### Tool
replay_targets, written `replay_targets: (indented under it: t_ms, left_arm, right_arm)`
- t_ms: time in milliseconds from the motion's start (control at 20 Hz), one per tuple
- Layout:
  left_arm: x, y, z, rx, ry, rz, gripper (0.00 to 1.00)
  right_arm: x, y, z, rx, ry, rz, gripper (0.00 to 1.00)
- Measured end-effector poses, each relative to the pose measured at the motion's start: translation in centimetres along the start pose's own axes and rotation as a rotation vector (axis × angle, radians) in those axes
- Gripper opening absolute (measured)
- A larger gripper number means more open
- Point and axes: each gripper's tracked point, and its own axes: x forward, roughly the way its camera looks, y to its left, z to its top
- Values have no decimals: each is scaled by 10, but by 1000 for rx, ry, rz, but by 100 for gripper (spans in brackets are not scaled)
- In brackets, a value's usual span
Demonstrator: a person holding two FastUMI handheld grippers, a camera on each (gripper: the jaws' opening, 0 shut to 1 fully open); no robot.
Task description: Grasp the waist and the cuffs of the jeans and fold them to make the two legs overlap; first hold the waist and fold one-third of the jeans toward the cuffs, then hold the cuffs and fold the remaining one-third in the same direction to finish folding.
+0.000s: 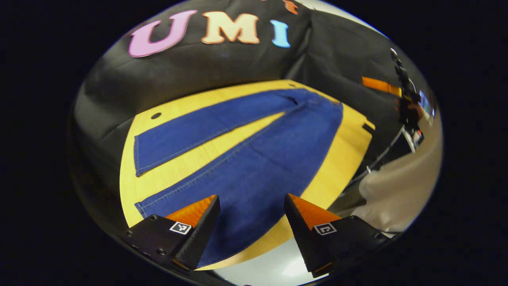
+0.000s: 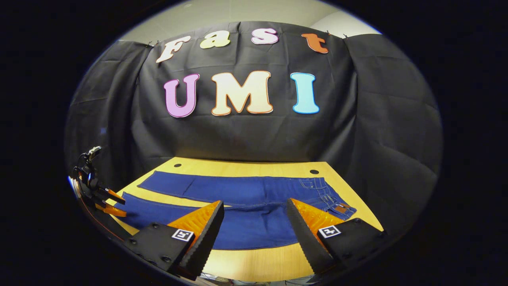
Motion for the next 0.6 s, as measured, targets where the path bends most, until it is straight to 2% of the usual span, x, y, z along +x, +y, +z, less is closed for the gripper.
replay_targets:
  t_ms: [350, 450, 600]
  left_arm:
    - [12, 7, -50, 134, 226, -76, 94]
    - [14, 9, -62, 191, 281, -77, 93]
    - [17, 15, -66, 212, 306, -72, 93]
  right_arm:
    - [-9, -6, -19, -53, 53, -28, 98]
    - [-9, -12, -21, -62, 57, -48, 98]
    - [-6, -12, -22, -81, 54, -58, 99]
